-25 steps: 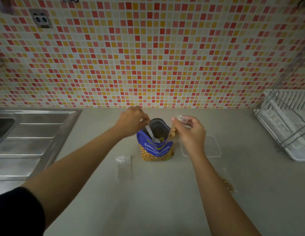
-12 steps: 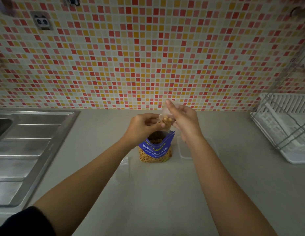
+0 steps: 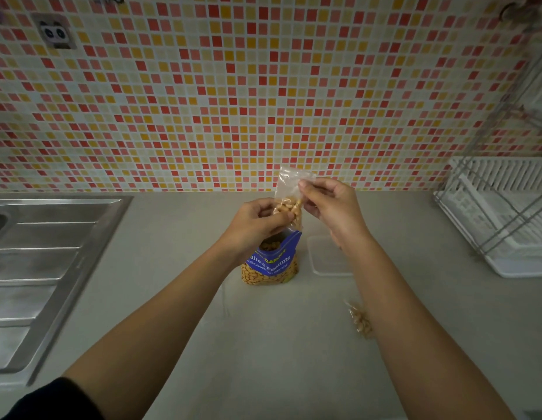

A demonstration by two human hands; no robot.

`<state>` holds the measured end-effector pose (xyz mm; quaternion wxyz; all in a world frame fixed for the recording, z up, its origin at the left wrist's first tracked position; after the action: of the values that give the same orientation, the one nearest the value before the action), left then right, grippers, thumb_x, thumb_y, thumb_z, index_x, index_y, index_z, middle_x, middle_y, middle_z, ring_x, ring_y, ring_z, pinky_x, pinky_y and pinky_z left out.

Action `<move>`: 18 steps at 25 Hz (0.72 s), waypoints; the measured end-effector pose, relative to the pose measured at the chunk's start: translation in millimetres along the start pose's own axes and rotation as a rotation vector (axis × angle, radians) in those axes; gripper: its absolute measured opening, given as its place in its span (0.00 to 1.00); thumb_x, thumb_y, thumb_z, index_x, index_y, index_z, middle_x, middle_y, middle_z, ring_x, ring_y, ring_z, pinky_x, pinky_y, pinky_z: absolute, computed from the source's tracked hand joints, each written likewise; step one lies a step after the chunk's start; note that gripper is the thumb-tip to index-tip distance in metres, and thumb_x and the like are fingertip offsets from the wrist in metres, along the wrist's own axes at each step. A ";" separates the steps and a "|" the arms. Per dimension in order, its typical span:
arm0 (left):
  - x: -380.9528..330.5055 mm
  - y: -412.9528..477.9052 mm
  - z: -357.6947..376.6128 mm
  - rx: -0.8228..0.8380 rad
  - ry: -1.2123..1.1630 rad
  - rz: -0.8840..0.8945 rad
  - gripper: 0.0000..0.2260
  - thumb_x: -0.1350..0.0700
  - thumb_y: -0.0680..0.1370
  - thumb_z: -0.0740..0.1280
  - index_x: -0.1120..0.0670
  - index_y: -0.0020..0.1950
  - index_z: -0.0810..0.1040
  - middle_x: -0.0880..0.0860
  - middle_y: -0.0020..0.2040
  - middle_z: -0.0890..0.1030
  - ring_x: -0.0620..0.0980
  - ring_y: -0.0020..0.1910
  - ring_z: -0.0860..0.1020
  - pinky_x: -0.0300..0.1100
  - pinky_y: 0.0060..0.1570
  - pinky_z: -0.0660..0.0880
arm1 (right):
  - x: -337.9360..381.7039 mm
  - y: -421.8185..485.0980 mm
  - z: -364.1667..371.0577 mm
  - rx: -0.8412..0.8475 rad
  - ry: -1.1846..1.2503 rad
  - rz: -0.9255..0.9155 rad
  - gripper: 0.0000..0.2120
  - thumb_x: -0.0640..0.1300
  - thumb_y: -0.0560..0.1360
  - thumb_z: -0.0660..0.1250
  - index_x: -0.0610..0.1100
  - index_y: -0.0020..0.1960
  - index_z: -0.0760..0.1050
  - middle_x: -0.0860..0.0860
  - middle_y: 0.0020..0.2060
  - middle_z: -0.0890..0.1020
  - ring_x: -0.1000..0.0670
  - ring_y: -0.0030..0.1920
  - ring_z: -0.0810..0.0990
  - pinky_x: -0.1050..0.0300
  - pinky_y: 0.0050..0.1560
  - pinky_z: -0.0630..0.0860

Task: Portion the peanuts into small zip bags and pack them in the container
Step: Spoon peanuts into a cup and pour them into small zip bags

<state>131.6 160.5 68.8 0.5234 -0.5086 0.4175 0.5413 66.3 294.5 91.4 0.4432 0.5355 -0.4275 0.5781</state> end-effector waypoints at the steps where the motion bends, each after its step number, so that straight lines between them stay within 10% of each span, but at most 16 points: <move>1: 1.7 1.4 2.4 -0.014 -0.010 -0.004 0.06 0.63 0.75 0.67 0.58 0.51 0.79 0.52 0.41 0.83 0.45 0.42 0.83 0.34 0.43 0.78 | 0.2 -0.2 -2.7 -0.007 -0.019 -0.002 0.02 0.44 0.72 0.71 0.48 0.44 0.79 0.51 0.39 0.83 0.54 0.42 0.82 0.59 0.48 0.80; 18: 51.5 -9.5 45.2 0.054 0.192 0.011 0.12 0.52 0.76 0.67 0.61 0.47 0.82 0.59 0.43 0.82 0.51 0.41 0.81 0.40 0.47 0.78 | -30.2 -18.7 -55.9 -0.055 -0.047 0.136 0.06 0.41 0.75 0.67 0.41 0.51 0.78 0.48 0.39 0.81 0.53 0.38 0.81 0.63 0.35 0.78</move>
<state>139.2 213.3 24.7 0.4914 -0.5418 0.4830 0.4814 72.0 351.5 58.1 0.4073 0.5061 -0.4889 0.5822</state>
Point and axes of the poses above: each hand's wrist, its own y-axis towards the middle knuckle, its own z-axis out of the palm, x = y × z, the point moved 2 cm from there along y, towards the middle knuckle
